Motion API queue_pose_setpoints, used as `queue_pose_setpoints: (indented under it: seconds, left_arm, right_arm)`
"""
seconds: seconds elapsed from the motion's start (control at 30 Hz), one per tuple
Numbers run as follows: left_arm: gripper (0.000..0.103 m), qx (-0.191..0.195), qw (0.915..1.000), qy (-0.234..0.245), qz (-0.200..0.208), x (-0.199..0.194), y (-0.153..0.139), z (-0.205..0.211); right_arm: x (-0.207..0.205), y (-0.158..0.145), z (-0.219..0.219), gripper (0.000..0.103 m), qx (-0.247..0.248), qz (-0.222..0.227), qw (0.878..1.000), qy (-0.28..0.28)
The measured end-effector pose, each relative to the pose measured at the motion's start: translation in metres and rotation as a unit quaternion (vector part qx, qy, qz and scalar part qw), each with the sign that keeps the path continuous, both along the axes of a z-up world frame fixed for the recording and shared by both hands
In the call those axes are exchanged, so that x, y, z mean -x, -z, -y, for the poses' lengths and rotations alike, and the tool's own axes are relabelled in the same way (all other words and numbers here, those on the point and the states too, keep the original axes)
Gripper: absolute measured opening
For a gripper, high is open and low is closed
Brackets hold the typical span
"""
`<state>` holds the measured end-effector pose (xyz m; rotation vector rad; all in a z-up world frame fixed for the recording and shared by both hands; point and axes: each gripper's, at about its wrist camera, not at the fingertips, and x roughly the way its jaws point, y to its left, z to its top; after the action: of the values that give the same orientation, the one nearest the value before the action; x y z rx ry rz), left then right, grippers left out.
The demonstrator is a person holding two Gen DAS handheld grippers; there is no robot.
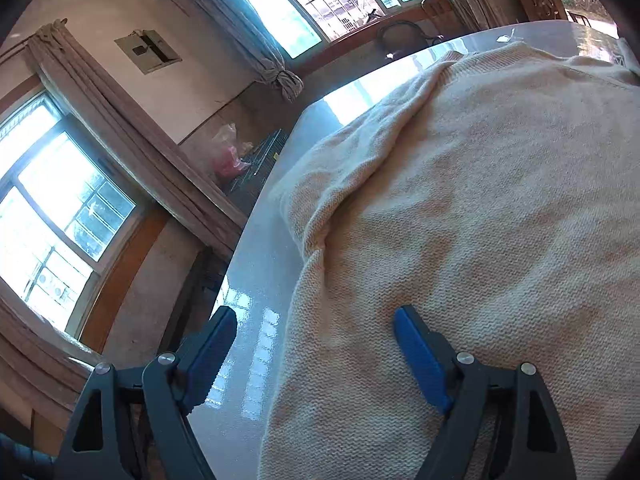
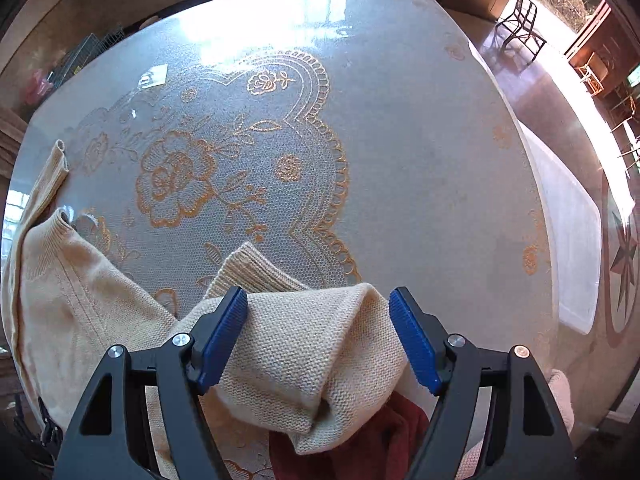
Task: Fold clothes
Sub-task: 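Grasp the beige sweater sleeve cuff with the right tool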
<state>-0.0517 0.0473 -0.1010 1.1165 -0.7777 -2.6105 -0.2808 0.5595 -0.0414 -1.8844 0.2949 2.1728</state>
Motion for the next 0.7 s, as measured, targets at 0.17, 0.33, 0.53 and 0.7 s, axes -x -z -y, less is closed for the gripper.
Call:
queue_pose_setpoints:
  seconds: [0.17, 0.33, 0.53, 0.7]
  left_arm:
    - [0.082, -0.084, 0.9964, -0.007, 0.001, 0.028, -0.033, -0.007]
    - [0.082, -0.133, 0.9909, 0.016, 0.013, 0.065, -0.053, -0.041]
    - [0.082, -0.145, 0.9879, 0.024, 0.049, 0.084, -0.039, -0.071]
    - [0.082, -0.142, 0.9867, 0.03, 0.073, 0.077, -0.018, -0.086]
  right_arm:
    - [0.018, 0.028, 0.007, 0.08, -0.047, 0.061, 0.997, -0.027]
    - [0.024, 0.027, 0.018, 0.042, -0.016, 0.027, 0.998, -0.057]
    - [0.028, 0.008, 0.037, 0.021, -0.009, -0.031, 0.994, -0.104]
    - [0.04, 0.007, 0.055, 0.062, -0.014, -0.017, 0.989, -0.147]
